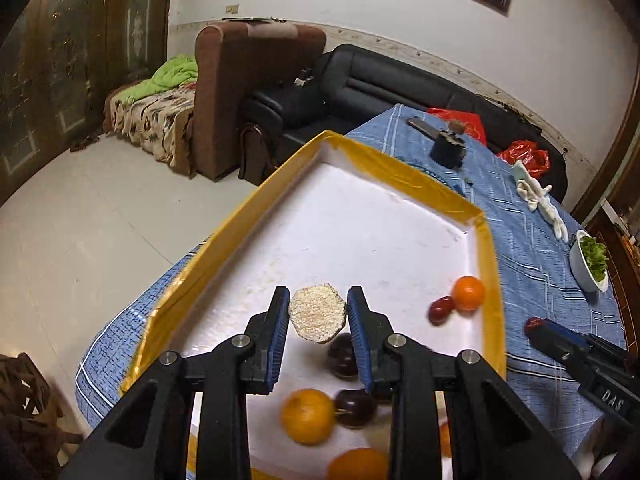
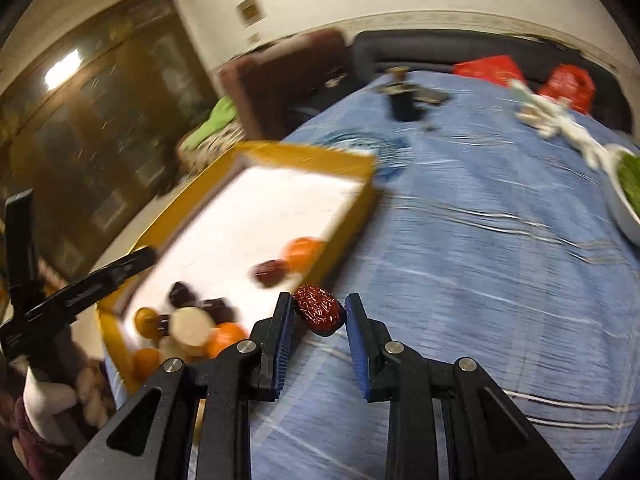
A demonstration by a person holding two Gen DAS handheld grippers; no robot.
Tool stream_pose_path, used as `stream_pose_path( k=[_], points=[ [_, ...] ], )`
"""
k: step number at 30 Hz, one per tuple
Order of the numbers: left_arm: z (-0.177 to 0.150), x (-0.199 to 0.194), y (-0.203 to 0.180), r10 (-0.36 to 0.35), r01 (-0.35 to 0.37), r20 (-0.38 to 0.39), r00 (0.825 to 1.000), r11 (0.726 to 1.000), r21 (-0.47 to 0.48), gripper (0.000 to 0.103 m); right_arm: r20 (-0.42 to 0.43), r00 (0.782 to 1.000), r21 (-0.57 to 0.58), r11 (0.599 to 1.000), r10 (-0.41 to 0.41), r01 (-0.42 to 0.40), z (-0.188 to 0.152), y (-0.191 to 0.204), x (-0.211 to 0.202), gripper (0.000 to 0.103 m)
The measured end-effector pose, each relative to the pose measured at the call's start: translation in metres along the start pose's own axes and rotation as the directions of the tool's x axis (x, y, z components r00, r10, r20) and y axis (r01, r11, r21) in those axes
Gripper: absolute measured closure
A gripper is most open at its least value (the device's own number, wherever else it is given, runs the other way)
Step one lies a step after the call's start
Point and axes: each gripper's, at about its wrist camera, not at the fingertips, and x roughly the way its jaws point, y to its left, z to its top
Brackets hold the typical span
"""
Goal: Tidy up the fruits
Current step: 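Release the date into the tray with the right tool while the left tool releases the yam slice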
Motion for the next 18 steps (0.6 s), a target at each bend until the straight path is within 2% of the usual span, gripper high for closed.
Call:
stream_pose_path(
  k=[3,8,11,14,15,16,17,18],
  points=[
    [0.001,0.006,0.009,-0.003,0.003,-0.007,1.0,1.0,-0.016,0.074,-0.042,0.999,-0.045,0.999,0.014,-0.016,0.007,0.031,0.024,0.073],
    [0.0,0.007,0.014,0.003,-0.003,0.0,1.0,1.0,-0.019,0.072,-0.101,0.994,-0.051,0.998,0.032,-0.037,0.015,0.055,0.058,0.072],
    [-0.002,0.002,0.014,0.008,-0.008,0.008,1.0,1.0,-0.012,0.049,-0.12,0.992,-0.061,0.997,0.031,-0.038,0.017,0.062,0.072,0.072],
    [-0.006,-0.007,0.01,0.024,-0.024,0.03,0.999,1.0,0.005,0.041,-0.131,0.991,-0.065,0.997,0.027,-0.036,0.019,0.066,0.081,0.071],
    [-0.006,-0.009,0.008,0.027,-0.028,0.031,0.999,1.0,0.009,0.036,-0.127,0.992,-0.07,0.997,0.021,-0.03,0.019,0.067,0.08,0.067],
    [-0.008,-0.011,0.006,0.029,-0.03,0.031,0.999,0.999,0.012,0.035,-0.118,0.993,-0.075,0.997,0.014,-0.023,0.018,0.068,0.079,0.057],
    [-0.008,-0.013,0.005,0.026,-0.027,0.033,0.999,1.0,0.014,0.034,-0.109,0.994,-0.075,0.997,0.014,-0.022,0.018,0.069,0.075,0.052],
    [-0.009,-0.015,0.003,0.024,-0.024,0.033,0.999,1.0,0.017,0.034,-0.101,0.995,-0.074,0.997,0.013,-0.021,0.017,0.069,0.072,0.052]
  ],
)
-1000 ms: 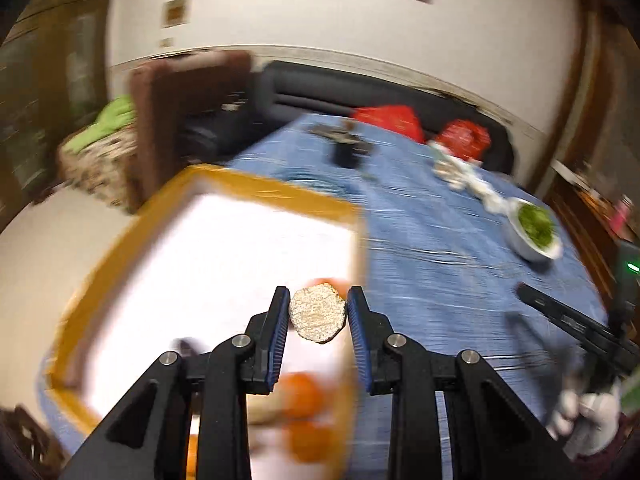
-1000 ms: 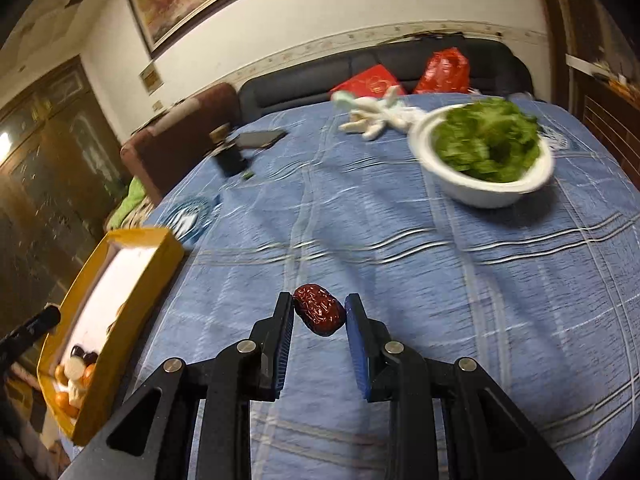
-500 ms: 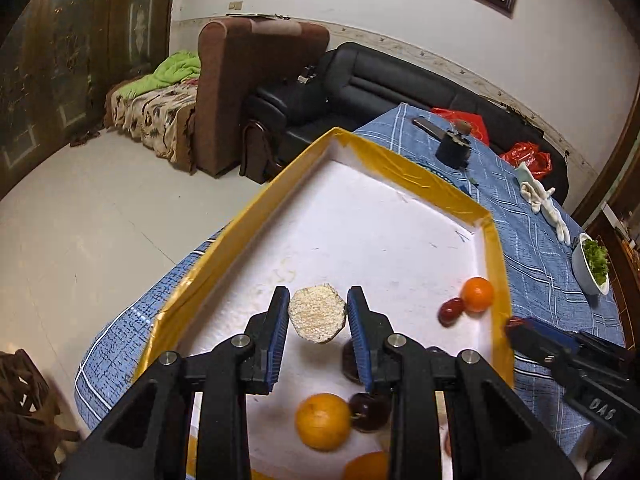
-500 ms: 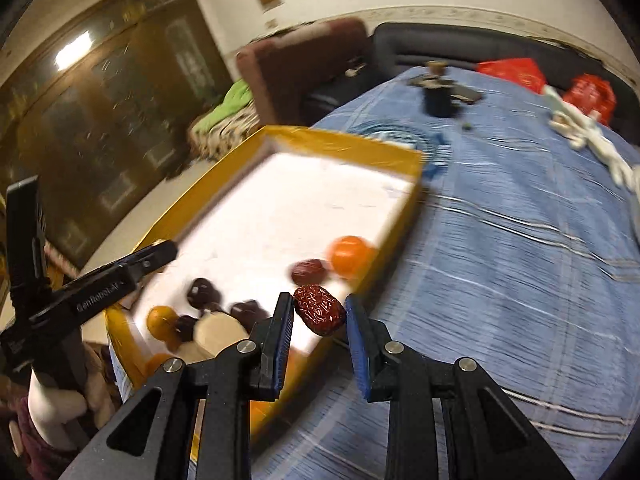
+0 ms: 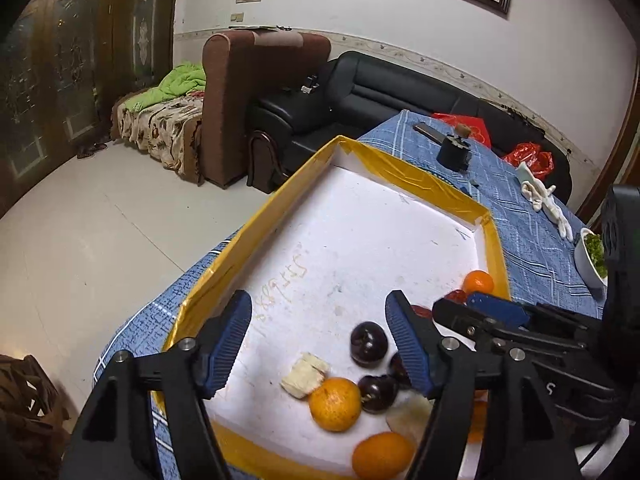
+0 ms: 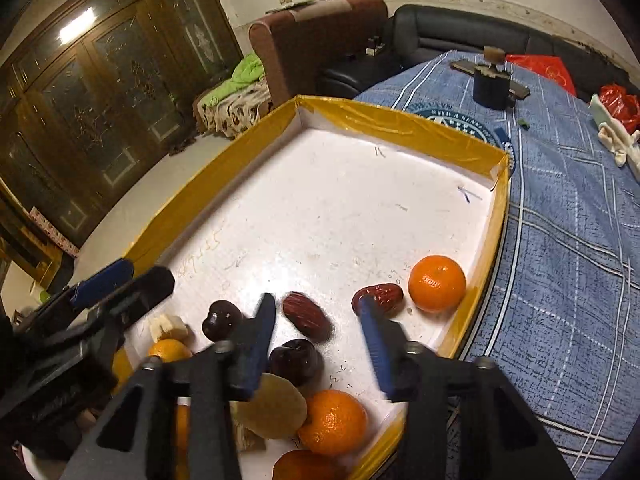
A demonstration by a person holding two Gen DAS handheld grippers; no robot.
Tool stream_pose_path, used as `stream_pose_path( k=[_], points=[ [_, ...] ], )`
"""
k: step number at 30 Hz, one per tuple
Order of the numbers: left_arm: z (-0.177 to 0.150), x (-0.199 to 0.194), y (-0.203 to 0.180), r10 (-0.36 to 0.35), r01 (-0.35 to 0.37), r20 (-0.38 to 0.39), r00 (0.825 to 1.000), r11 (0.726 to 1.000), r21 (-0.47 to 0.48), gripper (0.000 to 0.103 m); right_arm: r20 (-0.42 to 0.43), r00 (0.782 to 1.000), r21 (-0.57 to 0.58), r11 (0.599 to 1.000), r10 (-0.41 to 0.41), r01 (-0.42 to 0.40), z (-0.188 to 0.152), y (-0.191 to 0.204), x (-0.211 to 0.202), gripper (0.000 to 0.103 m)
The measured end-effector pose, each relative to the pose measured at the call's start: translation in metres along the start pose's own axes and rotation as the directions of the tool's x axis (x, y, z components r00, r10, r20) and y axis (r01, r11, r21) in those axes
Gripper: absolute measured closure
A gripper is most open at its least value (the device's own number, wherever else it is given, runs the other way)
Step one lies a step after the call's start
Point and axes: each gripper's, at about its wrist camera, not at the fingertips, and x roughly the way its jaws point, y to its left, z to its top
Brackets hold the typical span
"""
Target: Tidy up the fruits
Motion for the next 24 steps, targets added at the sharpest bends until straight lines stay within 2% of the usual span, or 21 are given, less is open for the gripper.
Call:
stream_pose_path(
  k=[9,24],
  points=[
    [-0.007,-0.021,-0.017,0.026,-0.027,0.03,0.999,0.999,0.043,0.03,0.051,0.999,0.034,0.999,-0.011,0.009,-0.01,-0.012,-0.029,0.051],
    [-0.016,-0.045,-0.043,0.048,-0.053,0.053,0.997,0.994,0.099,0.026,0.077,0.997,0.072,0.997,-0.027,0.021,-0.042,-0.032,-0.06,0.049]
  ],
)
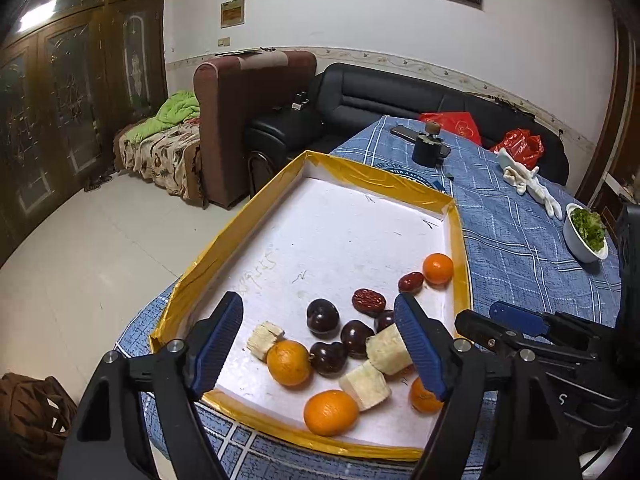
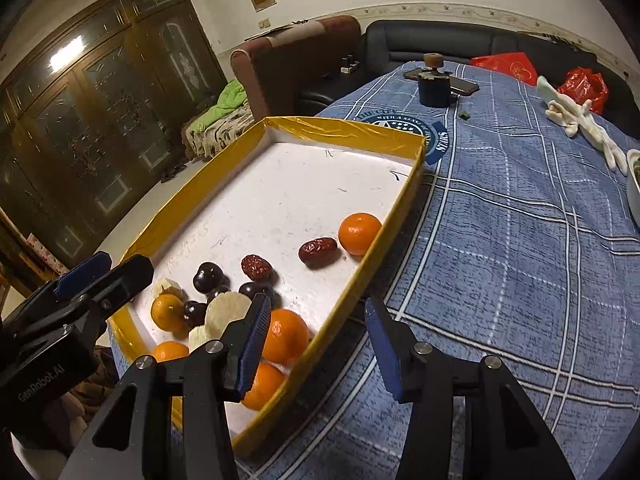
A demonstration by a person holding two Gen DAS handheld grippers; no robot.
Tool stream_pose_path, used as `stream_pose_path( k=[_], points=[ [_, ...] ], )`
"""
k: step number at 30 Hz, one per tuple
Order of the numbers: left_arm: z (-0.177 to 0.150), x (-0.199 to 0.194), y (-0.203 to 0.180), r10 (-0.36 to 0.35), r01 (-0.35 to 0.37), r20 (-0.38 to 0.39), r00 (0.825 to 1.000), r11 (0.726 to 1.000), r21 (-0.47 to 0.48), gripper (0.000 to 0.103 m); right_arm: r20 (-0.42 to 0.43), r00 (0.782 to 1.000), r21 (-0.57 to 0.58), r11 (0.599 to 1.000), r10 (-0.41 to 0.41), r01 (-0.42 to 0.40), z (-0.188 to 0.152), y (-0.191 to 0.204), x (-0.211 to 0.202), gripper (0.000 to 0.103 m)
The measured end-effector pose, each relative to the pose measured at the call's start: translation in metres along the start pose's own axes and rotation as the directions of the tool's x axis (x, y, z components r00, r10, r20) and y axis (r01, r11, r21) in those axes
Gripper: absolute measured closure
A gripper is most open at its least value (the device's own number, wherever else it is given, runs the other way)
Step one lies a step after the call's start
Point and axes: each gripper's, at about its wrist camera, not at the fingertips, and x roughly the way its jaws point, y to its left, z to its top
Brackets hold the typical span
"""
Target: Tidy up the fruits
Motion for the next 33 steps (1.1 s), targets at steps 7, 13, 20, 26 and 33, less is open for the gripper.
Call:
stream_pose_path(
  k=[7,13,20,26,33],
  points=[
    [0.0,-0.003,-0.001,0.015,-0.015,0.004,1.0,1.0,0.005,0.025,0.0,1.0,-0.048,0.999,-0.003,0.003,-0.004,0.013,-0.003,0.049],
    [-0.001,-0.004,0.014,0.032,-0.031,0.002,1.0,0.999,-0.027,0.025,-0.047,0.996,-0.121,0.99,-0.073,0.067,-0.003,0.033,0.019,0.04],
    [-0.002,-0.005,0.026,0.042,-0.042,0.005,0.999,0.998,-0.049,0.025,-0.07,0.984,-0.136,0.979,-0.161,0.15,0.01,0.035,0.035,0.032],
    [-0.002,-0.005,0.029,0.04,-0.039,0.008,0.999,0.998,-0.054,0.022,0.011,0.992,-0.097,0.987,-0.128,0.129,0.011,0.032,0.007,0.032],
    [-0.004,-0.01,0.021,0.037,-0.036,0.016,0.999,0.998,-0.043,0.022,0.093,0.989,-0.105,0.986,-0.117,0.127,-0.002,0.038,-0.019,0.031]
  ],
)
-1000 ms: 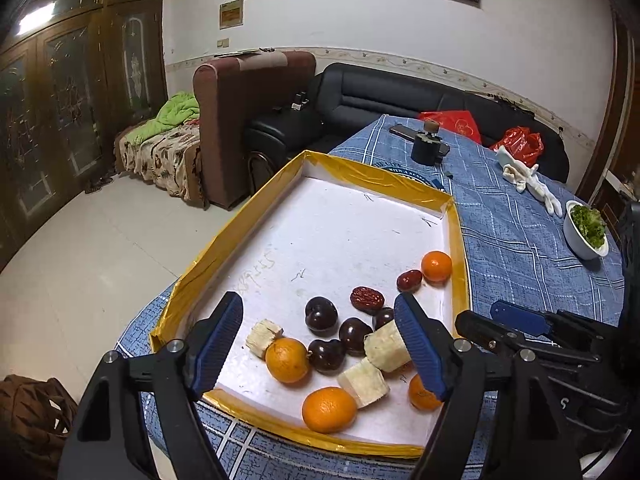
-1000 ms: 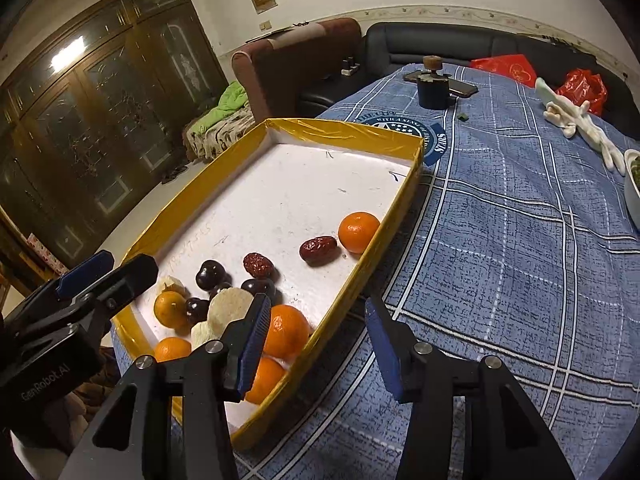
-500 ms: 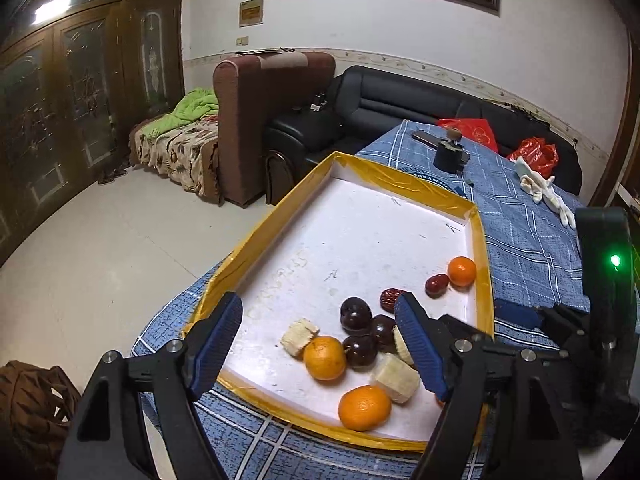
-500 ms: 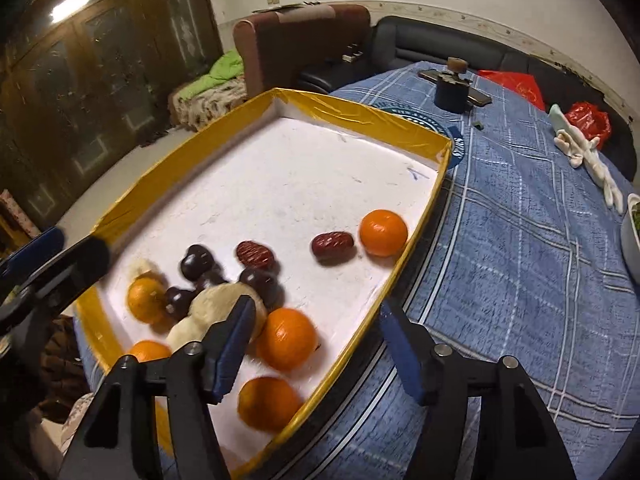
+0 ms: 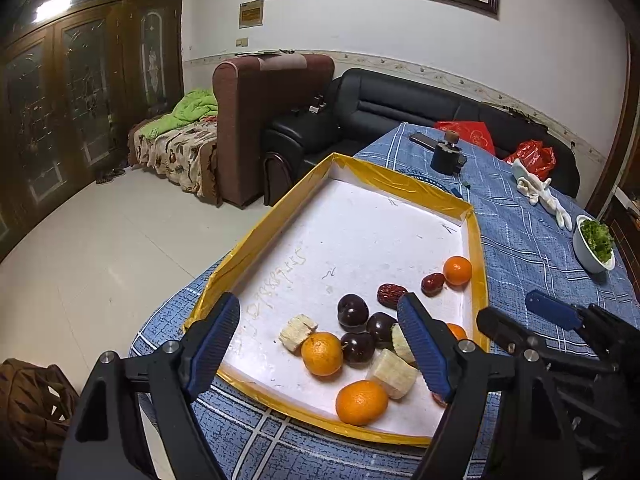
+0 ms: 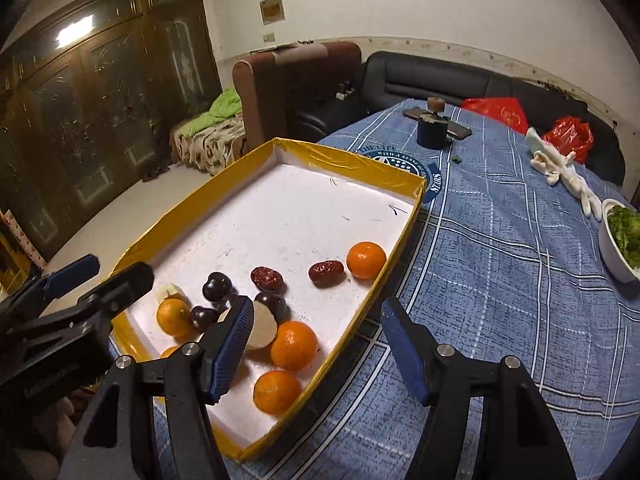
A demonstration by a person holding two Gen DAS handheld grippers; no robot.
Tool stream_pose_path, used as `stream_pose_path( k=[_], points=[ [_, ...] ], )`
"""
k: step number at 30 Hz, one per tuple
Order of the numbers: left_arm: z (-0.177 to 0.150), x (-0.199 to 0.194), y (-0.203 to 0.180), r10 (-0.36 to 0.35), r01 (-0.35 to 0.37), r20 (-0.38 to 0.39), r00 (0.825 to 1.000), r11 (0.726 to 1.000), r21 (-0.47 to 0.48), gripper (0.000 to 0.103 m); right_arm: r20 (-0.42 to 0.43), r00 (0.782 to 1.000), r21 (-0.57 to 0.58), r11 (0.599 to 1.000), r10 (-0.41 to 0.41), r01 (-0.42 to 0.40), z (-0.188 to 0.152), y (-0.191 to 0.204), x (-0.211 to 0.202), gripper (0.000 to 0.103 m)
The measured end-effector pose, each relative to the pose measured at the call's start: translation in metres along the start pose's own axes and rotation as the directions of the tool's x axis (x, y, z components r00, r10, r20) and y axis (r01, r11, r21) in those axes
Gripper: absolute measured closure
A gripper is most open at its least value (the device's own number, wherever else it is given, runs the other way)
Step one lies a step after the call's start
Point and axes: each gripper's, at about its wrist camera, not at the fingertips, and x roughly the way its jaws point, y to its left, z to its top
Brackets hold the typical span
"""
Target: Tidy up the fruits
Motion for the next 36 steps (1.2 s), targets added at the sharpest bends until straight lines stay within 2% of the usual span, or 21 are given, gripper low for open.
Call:
stream_pose_path(
  k=[4,14,28,36],
  points=[
    [-0.002,-0.005,-0.008,0.002,-0.003,0.008,1.0,1.0,0.014,0.019,0.015,1.0,-0.007,1.0,-0.011,0.011,-0.012,0.0,-0.009,0.028],
    [-0.007,-0.011,-0.031,-0.002,0.002,0.003,1.0,0.998,0.061,0.018,0.013,1.0,0.049,0.998,-0.026,0.026,-0.031,-0.022,-0.022,0.027],
    [-0.014,-0.013,-0.046,-0.025,0.026,-0.015,1.0,0.996,0.089,0.016,0.008,1.0,0.08,0.997,-0.02,0.02,-0.04,-0.03,-0.024,0.025],
    [-0.016,-0.009,-0.049,-0.015,0.017,-0.026,1.0,0.996,0.092,0.015,-0.003,1.0,0.089,0.996,-0.019,0.019,-0.043,-0.031,-0.022,0.024]
  ],
)
